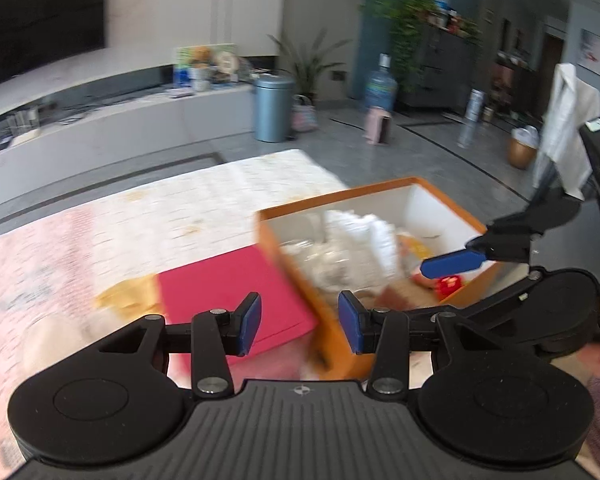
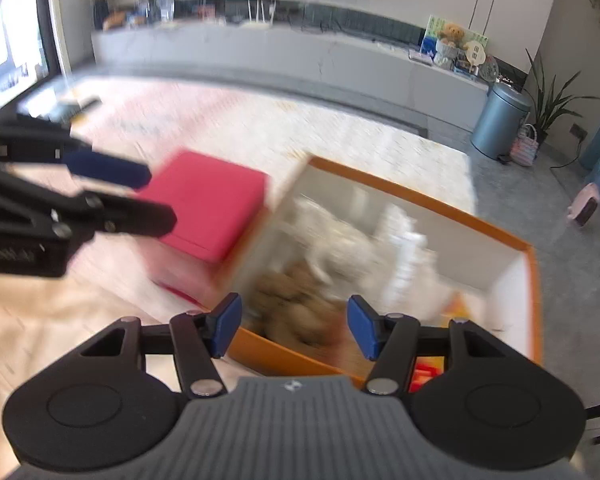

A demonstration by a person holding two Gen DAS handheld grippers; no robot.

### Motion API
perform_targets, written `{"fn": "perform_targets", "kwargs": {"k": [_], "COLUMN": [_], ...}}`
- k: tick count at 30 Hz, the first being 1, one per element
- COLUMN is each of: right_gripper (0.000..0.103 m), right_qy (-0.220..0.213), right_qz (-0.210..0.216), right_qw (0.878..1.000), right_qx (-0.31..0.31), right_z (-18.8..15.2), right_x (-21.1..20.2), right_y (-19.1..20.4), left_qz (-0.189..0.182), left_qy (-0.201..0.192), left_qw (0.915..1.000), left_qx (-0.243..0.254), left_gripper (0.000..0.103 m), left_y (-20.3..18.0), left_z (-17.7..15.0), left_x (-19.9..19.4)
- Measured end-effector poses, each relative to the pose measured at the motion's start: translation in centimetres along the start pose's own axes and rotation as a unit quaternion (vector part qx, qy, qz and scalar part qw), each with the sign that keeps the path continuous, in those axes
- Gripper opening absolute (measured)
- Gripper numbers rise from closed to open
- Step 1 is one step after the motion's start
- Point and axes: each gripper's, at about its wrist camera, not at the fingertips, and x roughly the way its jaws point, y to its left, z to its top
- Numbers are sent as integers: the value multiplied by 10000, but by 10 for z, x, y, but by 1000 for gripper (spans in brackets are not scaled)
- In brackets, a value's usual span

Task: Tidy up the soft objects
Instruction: 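Move both tools back over the bed toward the beige round pad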

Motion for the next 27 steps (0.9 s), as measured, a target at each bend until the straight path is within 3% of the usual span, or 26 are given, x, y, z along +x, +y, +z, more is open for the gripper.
{"fn": "perform_targets", "kwargs": {"k": [10, 14, 19, 22, 27], "right_gripper": [59, 63, 63, 63, 63], "right_qy": [-549, -816, -838, -836, -787], "right_qz": [-126, -254, -176, -235, -212], "right_qw": [9967, 9932, 9898, 9906, 9945], "right_qx": [586, 787, 1138, 1058, 662], "right_z": [-2, 1, 4, 8, 13], "right_x": [10, 16, 33, 46, 67], "right_y": [96, 128, 158, 177, 206], "left_qz": [732, 1132, 1432, 1702, 1769], "left_qy": [-159, -213, -288, -283, -130], "left_qw": [9947, 9893, 9804, 9725, 9641], "left_qx": [-703, -895, -1320, -1565, -1977], "left_gripper": [50, 50, 50, 50, 50], "left_y": [69, 92, 127, 145, 175], "left_z": [-46, -66, -92, -105, -120], "left_x": [-41, -51, -67, -72, -71]}}
